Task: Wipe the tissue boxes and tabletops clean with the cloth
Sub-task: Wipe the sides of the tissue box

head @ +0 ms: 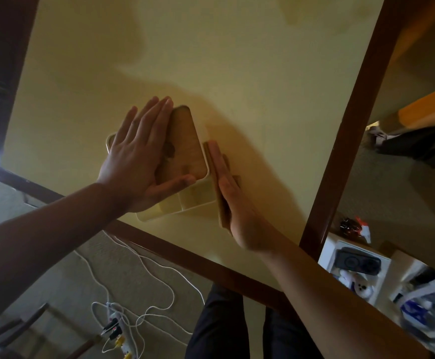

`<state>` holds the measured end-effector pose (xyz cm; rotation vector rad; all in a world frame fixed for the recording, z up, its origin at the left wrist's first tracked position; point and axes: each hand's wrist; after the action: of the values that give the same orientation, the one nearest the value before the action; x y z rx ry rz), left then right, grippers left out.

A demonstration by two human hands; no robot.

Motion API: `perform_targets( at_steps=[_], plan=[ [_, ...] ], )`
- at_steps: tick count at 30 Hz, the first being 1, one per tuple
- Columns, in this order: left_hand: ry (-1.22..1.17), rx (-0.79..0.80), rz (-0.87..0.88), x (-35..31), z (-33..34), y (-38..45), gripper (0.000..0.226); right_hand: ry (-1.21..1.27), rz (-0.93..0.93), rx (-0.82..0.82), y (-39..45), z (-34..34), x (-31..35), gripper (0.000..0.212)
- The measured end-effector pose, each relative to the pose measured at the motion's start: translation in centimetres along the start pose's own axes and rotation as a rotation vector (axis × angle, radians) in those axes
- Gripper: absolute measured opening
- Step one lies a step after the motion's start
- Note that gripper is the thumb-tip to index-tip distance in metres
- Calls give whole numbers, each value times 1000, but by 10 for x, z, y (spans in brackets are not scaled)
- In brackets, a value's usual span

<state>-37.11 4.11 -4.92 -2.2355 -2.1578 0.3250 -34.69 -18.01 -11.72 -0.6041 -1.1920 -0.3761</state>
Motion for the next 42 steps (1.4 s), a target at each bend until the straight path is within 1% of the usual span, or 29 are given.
perform_targets(
  at_steps=[4,7,10,11,14,15,18,19,21,23,27,29,32,35,39,42],
  plan=[
    [8,-5,3,-1,0,-1,122,-68,-42,-30,56,-5,10,52],
    [6,-5,0,-2,-1,-1,121,-71,-78,-14,99,-6,23,56],
    [4,-6,-8,-2,-2,0,121,-48,-27,-34,116,-9,33,63],
    [3,-5,-8,-3,-1,0,121,-59,-28,-42,114,-9,32,62],
    [3,-5,-8,-3,-1,-1,121,-145,-122,-40,91,-7,20,52],
    [0,-6,-10,-3,0,-1,121,-151,-117,-47,81,-7,15,53],
    [-13,-8,-18,-3,-1,1,122,-125,-8,-35,41,-6,-1,55],
    [-14,-8,-21,-3,-1,0,122,-92,21,-6,25,-5,-4,57],
    [-9,-7,-20,-3,-1,0,123,55,62,59,-2,-4,-8,61],
    [-4,-7,-20,-2,0,0,123,142,81,84,-15,-4,-13,65],
    [-6,-9,-19,-2,0,0,123,102,43,82,0,-6,-13,60],
    [-3,-9,-13,-2,0,0,123,40,2,49,25,-7,-10,58],
    [-5,1,-18,-3,0,1,123,-43,-76,13,72,-7,-3,62],
    [-5,15,-24,-3,-1,1,124,-73,-147,3,104,-10,8,64],
    [0,20,-27,-4,-1,0,124,-72,-163,-9,97,-9,9,64],
    [-5,13,-27,-3,-1,0,124,-80,-77,-1,61,-8,0,64]
  ],
)
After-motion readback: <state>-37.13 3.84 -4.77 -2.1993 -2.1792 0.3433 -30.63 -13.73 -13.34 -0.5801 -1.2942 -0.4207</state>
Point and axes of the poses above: each hand's wrist, its own y-axis towards the middle knuckle, its own z-axis out of the palm, x = y × z, and after that the axes turned 2 degrees about z, right-handed
